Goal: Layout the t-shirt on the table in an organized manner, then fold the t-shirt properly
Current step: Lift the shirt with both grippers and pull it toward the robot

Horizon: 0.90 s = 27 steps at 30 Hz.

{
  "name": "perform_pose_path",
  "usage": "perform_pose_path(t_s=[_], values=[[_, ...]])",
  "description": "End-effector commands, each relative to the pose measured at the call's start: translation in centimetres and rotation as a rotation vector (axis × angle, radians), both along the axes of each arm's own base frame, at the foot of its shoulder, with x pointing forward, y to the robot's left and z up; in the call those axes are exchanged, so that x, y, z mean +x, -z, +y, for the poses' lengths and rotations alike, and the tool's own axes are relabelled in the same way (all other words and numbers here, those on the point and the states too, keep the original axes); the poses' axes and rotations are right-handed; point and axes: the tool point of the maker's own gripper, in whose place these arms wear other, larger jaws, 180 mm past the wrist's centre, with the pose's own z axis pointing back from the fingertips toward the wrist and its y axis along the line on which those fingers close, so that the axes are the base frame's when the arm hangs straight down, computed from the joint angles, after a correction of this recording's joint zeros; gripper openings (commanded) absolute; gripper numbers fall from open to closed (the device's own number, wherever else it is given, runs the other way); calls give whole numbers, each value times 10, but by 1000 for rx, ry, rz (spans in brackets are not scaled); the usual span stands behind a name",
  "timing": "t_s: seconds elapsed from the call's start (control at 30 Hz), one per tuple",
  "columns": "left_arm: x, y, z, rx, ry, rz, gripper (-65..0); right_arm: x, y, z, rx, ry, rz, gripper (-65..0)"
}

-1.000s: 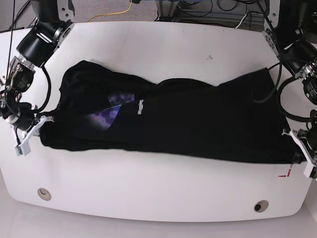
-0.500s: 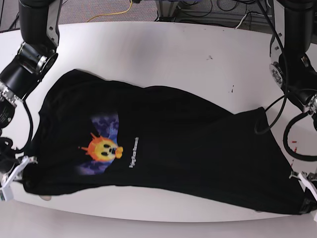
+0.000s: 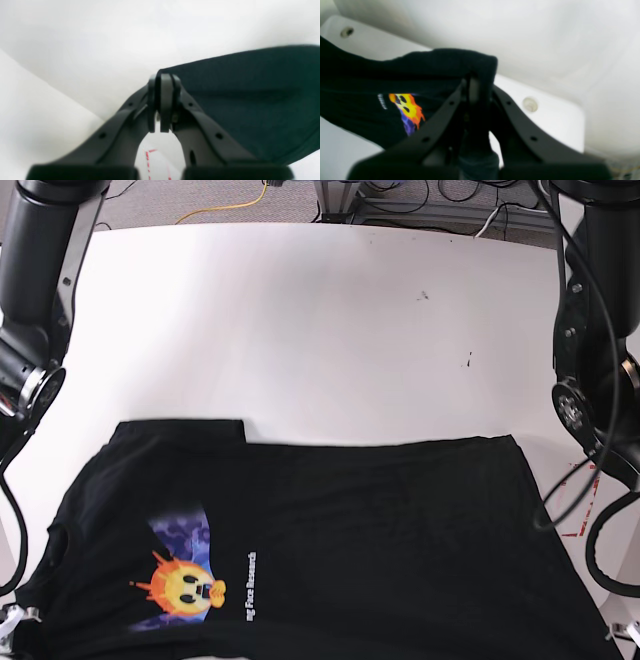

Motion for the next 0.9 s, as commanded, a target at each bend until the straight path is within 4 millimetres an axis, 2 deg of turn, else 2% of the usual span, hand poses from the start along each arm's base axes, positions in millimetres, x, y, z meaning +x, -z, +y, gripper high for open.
perform_pose_path(t_s=[0.0, 0.03, 0.07, 0.2, 0.43, 0.53, 0.87], values=[[-1, -42, 5, -18, 1, -78, -650, 2, -60, -6, 0, -1, -125, -647], [1, -50, 6, -28, 5, -82, -650, 3, -69, -7, -3, -2, -134, -647], [1, -54, 6, -33, 6, -86, -650, 4, -70, -8, -2, -1, -131, -647], [18, -35, 8, -74, 27, -1, -650, 13, -46, -8, -11, -5, -46, -647], [36, -7, 5, -120, 59, 106, -650, 17, -35, -1, -48, -17, -7, -647], [39, -1, 4, -127, 66, 126, -650, 18, -32, 1, -60, -22, 3, -647], [39, -2, 3, -126, 68, 126, -650, 17, -32, 1, -61, -22, 7, -647]])
